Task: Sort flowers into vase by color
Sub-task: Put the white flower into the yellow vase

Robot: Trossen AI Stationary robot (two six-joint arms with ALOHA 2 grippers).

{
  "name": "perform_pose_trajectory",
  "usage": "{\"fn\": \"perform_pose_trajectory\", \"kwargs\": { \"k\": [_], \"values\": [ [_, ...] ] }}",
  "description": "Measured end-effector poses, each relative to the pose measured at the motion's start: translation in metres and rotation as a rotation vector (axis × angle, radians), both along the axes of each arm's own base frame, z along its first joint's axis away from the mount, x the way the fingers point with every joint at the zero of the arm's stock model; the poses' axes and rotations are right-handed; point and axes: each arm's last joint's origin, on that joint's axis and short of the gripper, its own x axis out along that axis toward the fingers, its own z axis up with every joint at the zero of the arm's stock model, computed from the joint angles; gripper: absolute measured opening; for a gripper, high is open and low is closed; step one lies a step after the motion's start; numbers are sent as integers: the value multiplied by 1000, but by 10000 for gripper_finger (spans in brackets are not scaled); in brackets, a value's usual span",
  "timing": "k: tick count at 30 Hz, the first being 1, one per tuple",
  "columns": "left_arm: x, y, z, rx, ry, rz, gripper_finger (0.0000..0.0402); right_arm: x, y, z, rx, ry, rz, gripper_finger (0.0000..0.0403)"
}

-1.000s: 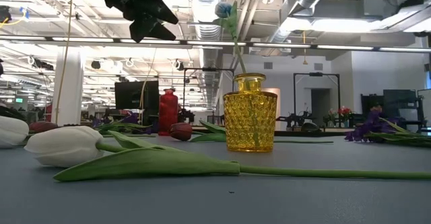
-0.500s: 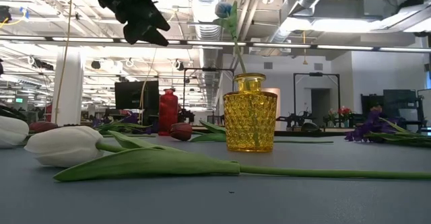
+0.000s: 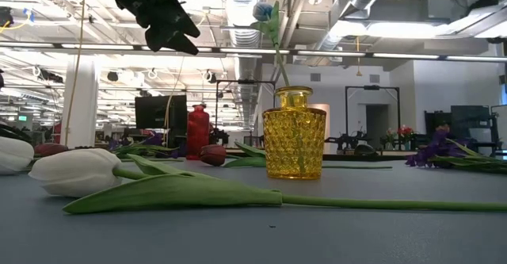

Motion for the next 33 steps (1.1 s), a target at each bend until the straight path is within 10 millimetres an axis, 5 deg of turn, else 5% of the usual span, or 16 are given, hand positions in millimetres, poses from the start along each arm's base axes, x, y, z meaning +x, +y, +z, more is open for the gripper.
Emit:
{"fn": "perform_pose_trajectory", "kwargs": {
  "k": [8,33],
  "values": [
    [0,0,0,10,2,2,263,8,0,-20,-34,150,-10,19],
    [-1,0,-2,-4,24,8,263,40,6,-54,-55,243,-34,18]
  ]
}}
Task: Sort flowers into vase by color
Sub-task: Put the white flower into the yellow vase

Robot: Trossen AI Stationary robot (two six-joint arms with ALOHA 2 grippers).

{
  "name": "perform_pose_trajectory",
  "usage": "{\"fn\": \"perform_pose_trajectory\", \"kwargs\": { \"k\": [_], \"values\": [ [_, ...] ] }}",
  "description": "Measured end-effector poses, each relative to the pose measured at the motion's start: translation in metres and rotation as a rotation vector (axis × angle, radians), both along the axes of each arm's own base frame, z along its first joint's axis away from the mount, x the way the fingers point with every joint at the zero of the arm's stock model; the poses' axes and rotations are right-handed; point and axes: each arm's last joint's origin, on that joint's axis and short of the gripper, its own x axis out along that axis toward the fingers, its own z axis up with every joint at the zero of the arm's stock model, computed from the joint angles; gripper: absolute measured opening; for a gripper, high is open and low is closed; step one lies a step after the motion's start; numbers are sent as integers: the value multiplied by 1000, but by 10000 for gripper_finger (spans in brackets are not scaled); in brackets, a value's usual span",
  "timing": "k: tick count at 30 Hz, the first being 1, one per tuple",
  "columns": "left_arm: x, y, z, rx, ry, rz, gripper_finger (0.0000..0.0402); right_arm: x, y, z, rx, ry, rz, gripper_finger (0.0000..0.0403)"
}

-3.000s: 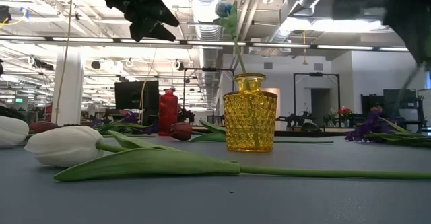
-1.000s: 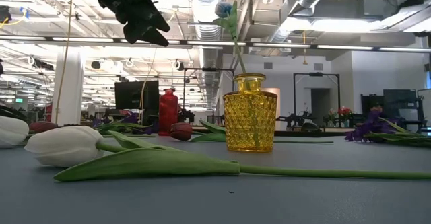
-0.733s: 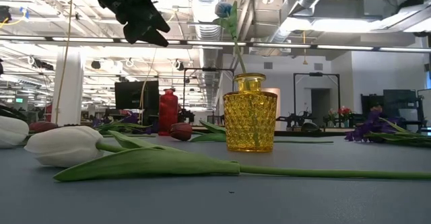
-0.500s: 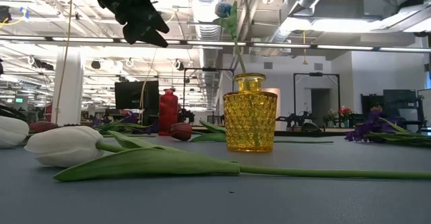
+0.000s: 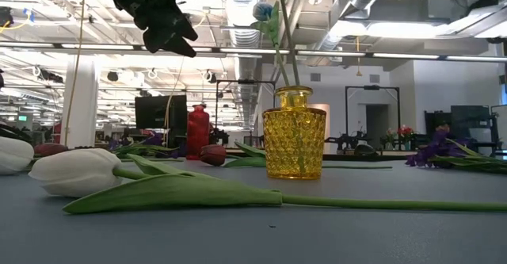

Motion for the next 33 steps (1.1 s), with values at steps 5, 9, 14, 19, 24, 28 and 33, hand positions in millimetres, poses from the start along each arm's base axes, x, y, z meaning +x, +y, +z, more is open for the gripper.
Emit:
{"fn": "perform_pose_trajectory", "kwargs": {
  "k": [5,9,14,19,24,28,33],
  "values": [
    [0,0,0,-3,-1,2,263,2,0,-3,5,12,-2,18],
    [0,0,0,-7,-2,2,263,9,1,-13,10,47,-12,17],
    [-1,0,-1,-16,10,4,263,14,1,-20,43,72,-42,17],
    [-1,-1,-2,-20,16,0,263,10,-2,-20,72,109,-144,18],
    [-1,-1,-2,-19,17,-1,263,8,-4,-22,108,146,-202,32],
    [-1,-1,-2,-18,17,-2,263,7,-4,-25,138,180,-218,36],
    [-1,-1,-2,-25,16,-7,263,7,-4,-26,160,191,-227,39]
  ]
}}
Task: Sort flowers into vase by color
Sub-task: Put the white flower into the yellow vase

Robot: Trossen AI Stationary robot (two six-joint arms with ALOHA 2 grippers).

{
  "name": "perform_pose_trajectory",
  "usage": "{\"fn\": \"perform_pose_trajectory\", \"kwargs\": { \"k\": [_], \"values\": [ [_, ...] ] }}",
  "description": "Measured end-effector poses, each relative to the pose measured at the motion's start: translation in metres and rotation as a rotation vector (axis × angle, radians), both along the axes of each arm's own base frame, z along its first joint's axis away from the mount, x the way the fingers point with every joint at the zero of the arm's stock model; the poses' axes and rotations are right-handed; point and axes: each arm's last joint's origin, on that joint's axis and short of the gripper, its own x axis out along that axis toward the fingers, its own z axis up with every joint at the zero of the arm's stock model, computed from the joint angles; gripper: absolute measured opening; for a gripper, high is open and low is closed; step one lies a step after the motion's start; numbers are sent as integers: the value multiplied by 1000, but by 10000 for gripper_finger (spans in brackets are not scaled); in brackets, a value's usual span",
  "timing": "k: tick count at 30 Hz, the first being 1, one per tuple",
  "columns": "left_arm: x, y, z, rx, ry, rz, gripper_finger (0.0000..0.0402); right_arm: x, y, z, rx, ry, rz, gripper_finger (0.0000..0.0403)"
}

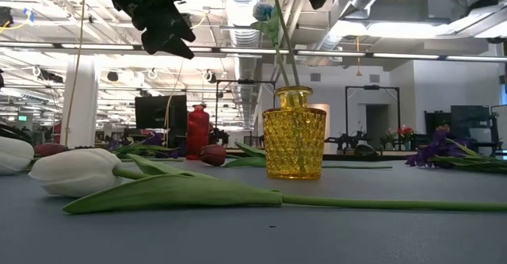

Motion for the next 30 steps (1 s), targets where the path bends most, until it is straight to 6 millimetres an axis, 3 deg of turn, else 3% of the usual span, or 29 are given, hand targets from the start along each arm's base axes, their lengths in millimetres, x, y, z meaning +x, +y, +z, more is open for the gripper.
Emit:
{"fn": "perform_pose_trajectory", "kwargs": {
  "k": [8,22,30],
  "values": [
    [0,0,0,6,1,-5,263,1,-6,0,68,4,-46,74],
    [0,0,0,8,2,-7,263,-4,-5,3,149,170,5,198],
    [0,0,0,34,6,-25,263,-14,8,15,133,294,49,213]
  ]
}}
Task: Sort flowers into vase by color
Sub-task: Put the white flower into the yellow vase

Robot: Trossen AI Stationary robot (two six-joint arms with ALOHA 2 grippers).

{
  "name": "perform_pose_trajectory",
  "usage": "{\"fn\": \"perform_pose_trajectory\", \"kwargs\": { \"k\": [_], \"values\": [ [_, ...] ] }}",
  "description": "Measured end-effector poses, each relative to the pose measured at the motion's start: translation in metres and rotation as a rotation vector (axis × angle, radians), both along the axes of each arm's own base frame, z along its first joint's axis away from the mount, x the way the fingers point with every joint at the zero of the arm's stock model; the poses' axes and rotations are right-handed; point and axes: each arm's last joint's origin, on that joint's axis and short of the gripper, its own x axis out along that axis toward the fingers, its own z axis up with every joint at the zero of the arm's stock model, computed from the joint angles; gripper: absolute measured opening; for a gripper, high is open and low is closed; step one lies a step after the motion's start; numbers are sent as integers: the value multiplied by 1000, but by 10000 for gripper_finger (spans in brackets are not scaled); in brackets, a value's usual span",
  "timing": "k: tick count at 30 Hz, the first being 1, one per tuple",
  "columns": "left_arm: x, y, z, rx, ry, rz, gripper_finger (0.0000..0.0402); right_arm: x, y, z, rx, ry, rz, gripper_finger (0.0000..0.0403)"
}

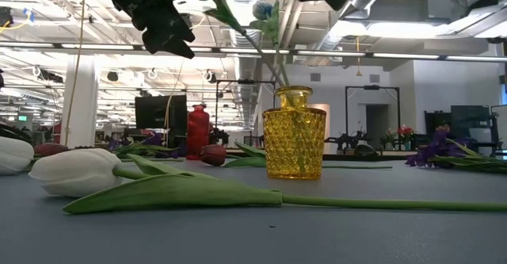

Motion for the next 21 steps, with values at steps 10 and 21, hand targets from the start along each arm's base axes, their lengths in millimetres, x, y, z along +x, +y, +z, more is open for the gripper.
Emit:
{"fn": "perform_pose_trajectory", "kwargs": {
  "k": [10,21],
  "values": [
    [-4,-1,-5,19,69,-22,263,-6,19,1,31,20,50,208],
    [-14,-1,-17,-31,224,25,263,-21,40,-20,86,158,42,208]
  ]
}}
